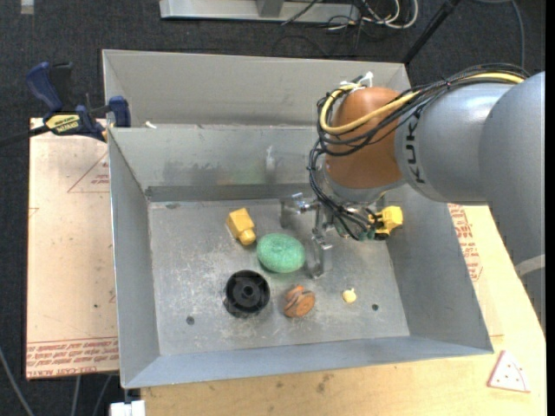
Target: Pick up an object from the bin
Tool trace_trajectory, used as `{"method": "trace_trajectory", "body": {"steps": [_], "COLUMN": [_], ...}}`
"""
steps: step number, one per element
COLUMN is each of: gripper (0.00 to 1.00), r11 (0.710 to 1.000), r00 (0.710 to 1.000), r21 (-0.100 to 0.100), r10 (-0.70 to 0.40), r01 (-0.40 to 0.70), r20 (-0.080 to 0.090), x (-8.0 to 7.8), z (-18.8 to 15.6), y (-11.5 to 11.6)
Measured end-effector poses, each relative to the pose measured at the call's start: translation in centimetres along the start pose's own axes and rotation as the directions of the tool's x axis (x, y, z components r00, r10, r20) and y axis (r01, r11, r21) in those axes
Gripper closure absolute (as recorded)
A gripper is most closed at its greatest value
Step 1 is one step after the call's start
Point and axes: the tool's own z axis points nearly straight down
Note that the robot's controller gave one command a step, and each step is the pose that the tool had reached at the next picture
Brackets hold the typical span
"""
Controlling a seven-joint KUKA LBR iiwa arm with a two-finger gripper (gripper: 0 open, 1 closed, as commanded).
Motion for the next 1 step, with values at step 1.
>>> {"method": "trace_trajectory", "body": {"steps": [1], "gripper": [0.0], "r11": [1.0], "r00": [1.0], "r21": [0.0], "r10": [0.0], "r01": [0.0], "r20": [0.0], "x": [0.0], "z": [0.0], "y": [0.0]}}
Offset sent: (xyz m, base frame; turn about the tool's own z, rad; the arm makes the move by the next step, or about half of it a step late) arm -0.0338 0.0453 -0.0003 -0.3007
